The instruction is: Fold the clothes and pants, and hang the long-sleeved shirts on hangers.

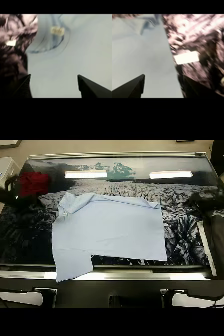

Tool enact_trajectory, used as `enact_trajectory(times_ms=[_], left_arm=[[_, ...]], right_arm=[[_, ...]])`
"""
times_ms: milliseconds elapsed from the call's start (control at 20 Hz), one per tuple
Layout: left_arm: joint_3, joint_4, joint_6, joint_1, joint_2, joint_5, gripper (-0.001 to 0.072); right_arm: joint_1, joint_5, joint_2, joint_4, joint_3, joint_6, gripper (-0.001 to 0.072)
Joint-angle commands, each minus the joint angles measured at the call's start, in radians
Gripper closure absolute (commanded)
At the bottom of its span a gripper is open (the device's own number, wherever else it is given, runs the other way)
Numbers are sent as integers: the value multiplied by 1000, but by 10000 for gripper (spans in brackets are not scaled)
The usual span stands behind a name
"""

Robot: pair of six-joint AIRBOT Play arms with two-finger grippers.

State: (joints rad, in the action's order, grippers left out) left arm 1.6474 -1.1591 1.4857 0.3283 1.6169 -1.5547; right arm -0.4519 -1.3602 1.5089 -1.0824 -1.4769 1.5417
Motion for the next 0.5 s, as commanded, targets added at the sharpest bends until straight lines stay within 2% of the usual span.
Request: enact_trajectory(times_ms=[0,100,200,350,450], left_arm=[[-292,3,-63,176,-116,-103,152],[-575,16,-147,227,-230,65,151],[-757,79,-247,253,-268,153,151],[-866,180,-361,252,-240,203,151],[-877,192,-369,237,-208,219,152]], right_arm=[[-95,-268,-58,-230,86,-2,157],[-92,-234,-103,-195,196,-6,157],[-92,-214,-126,-126,275,-11,157],[-92,-234,-129,-82,318,-12,160],[-92,-245,-129,-68,319,-12,160]])
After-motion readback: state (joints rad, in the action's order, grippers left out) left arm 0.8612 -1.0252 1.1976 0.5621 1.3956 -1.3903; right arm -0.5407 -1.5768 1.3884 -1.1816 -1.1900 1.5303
